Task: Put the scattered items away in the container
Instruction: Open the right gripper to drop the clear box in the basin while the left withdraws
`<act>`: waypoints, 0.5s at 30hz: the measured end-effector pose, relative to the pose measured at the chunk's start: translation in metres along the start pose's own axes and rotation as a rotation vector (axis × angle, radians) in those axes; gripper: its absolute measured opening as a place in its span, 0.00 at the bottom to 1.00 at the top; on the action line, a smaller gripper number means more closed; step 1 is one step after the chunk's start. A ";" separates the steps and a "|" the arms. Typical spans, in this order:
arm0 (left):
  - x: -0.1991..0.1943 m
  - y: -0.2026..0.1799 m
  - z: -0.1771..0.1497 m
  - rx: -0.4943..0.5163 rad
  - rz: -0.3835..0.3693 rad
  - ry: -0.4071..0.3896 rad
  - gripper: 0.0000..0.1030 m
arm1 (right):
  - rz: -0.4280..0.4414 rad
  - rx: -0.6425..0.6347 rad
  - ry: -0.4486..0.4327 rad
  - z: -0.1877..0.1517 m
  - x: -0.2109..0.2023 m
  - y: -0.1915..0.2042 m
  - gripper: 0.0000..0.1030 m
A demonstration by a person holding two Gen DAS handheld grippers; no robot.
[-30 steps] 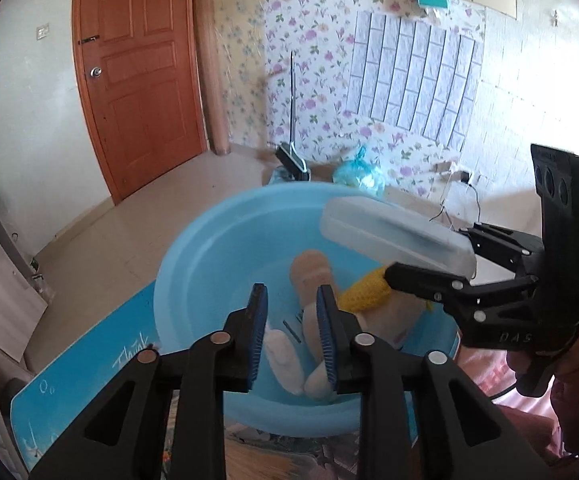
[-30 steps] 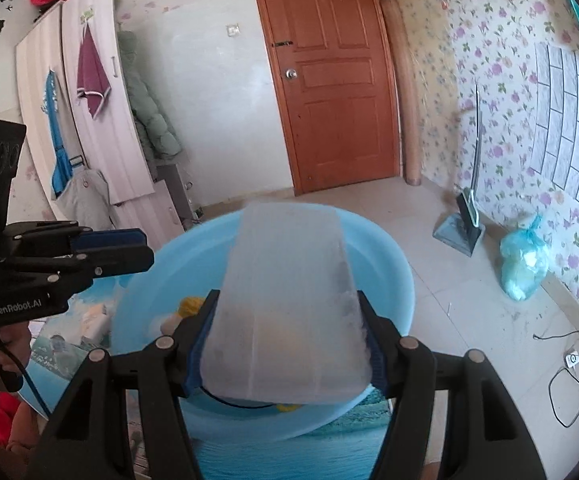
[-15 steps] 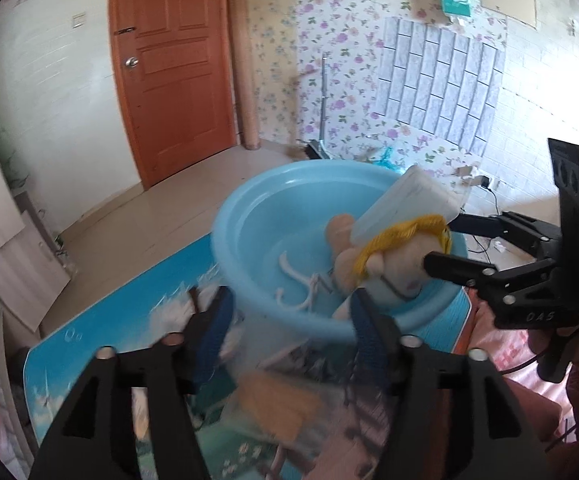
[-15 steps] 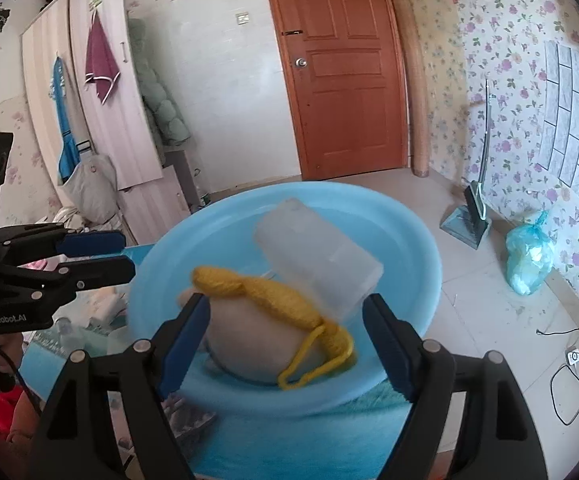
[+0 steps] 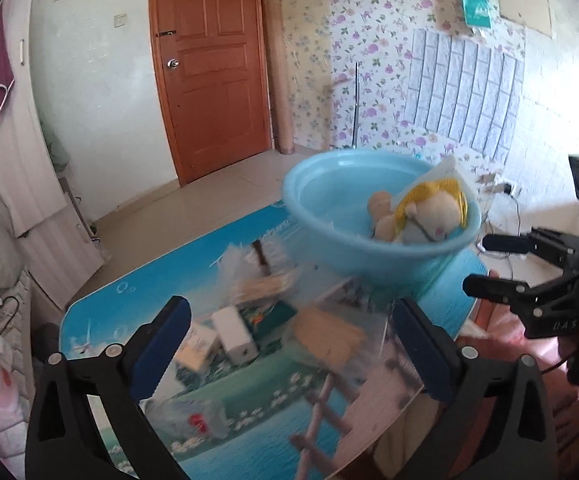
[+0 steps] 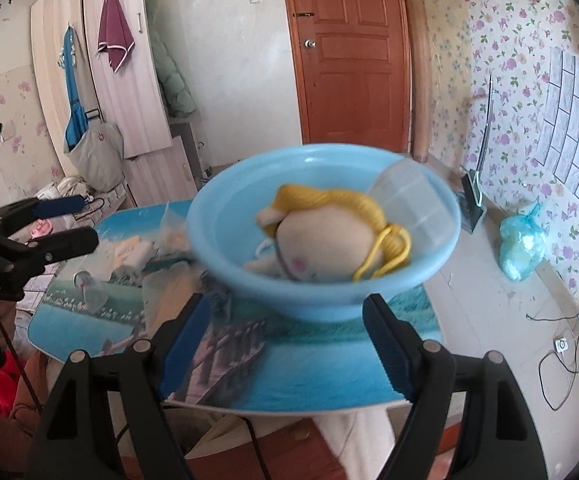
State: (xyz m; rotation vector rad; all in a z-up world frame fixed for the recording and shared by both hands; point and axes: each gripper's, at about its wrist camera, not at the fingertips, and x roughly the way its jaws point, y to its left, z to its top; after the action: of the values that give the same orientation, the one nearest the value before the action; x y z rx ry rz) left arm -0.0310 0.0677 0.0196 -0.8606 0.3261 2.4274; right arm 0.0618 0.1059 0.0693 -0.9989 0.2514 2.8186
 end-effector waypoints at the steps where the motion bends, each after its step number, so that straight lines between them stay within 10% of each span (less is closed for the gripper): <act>1: 0.000 0.000 -0.002 0.007 0.007 0.007 0.99 | 0.005 -0.004 0.008 -0.002 0.000 0.005 0.77; 15: 0.012 0.068 -0.063 -0.187 0.057 0.131 0.99 | 0.079 -0.077 0.119 -0.021 0.023 0.060 0.80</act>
State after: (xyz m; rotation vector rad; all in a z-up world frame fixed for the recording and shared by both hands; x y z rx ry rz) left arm -0.0452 -0.0083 -0.0328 -1.1083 0.1752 2.4888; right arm 0.0459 0.0450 0.0458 -1.2008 0.2011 2.8623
